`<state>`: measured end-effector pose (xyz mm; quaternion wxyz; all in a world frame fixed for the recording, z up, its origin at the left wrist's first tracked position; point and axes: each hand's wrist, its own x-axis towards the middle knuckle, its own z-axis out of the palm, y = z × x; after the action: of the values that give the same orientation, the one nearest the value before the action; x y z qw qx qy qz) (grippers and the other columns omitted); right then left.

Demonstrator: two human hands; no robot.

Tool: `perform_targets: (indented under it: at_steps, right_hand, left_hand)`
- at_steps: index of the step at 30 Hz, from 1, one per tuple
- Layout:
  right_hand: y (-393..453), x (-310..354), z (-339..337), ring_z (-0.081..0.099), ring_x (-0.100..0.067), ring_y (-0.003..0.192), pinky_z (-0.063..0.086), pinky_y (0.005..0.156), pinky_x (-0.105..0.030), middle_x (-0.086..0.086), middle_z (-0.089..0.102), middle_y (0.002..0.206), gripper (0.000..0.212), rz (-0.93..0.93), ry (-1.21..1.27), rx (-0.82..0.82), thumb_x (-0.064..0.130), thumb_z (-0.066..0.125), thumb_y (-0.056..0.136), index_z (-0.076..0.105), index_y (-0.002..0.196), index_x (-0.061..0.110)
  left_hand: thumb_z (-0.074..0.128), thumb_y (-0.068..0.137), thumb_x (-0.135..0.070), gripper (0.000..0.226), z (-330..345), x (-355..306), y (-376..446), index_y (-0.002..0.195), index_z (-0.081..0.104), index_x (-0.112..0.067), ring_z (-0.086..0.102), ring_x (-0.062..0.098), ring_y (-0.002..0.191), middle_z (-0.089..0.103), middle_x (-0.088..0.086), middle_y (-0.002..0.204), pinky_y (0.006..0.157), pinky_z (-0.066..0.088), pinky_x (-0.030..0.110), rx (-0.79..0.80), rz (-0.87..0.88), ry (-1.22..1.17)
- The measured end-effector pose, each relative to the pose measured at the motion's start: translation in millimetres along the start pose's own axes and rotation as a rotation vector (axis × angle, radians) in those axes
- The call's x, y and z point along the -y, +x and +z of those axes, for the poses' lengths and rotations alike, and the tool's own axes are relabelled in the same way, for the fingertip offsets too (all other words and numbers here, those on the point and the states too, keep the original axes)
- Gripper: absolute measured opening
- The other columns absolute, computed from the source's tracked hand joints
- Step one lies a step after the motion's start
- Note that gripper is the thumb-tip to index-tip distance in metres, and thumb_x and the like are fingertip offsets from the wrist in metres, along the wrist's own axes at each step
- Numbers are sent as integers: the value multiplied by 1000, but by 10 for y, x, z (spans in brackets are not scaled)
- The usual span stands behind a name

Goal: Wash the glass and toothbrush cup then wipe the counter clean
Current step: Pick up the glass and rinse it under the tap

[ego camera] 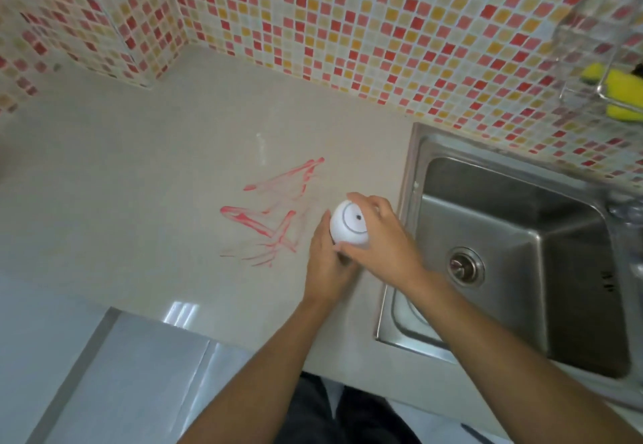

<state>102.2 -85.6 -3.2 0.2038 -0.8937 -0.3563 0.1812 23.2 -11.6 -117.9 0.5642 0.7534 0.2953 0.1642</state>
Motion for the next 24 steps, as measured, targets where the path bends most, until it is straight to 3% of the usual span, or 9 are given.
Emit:
perform_targets:
  at_steps: [3, 8, 11, 15, 19, 24]
  right_hand:
    - [38, 45, 22, 52, -25, 113, 50, 86, -38, 1, 35, 135, 89, 41, -136, 25, 50, 72, 72, 22, 144, 42]
    - [95, 60, -52, 58, -27, 104, 52, 85, -38, -1, 41, 125, 85, 62, -191, 72, 51, 72, 66, 29, 139, 38]
    - [102, 57, -111, 58, -26, 104, 52, 84, -38, -3, 41, 128, 85, 26, -268, 128, 52, 73, 66, 29, 138, 37]
    - [123, 31, -174, 58, -28, 100, 52, 80, -37, -2, 40, 126, 83, -13, -305, 166, 52, 71, 66, 29, 135, 37]
    - [171, 0, -247, 59, -28, 102, 52, 83, -40, 0, 38, 127, 83, -83, -333, 232, 52, 70, 66, 28, 136, 38]
    - [201, 69, -368, 57, -28, 97, 52, 77, -36, -1, 36, 128, 72, -243, -442, 294, 37, 70, 72, 33, 133, 37]
  left_hand:
    - [73, 77, -44, 84, 36, 42, 31, 146, 30, -24, 51, 18, 129, 49, 1, 141, 100, 47, 46, 10, -45, 18]
    - [78, 69, -53, 105, 4, -15, -12, 151, 17, -27, 51, 12, 123, 52, -4, 137, 96, 51, 36, -14, -71, 99]
    - [78, 69, -55, 113, -19, -68, -28, 153, 8, -27, 53, 12, 119, 55, -5, 133, 90, 50, 30, -10, -74, 126]
    - [77, 66, -60, 116, -43, -102, -27, 152, 5, -32, 57, 14, 114, 57, -7, 128, 88, 54, 38, -13, -82, 131]
    - [78, 66, -61, 118, -43, -117, -36, 152, 3, -30, 57, 14, 114, 56, -8, 129, 87, 54, 37, -21, -72, 148]
    - [79, 67, -59, 122, -58, -124, -21, 154, 5, -17, 57, 14, 116, 57, -6, 131, 87, 52, 31, -21, -53, 171]
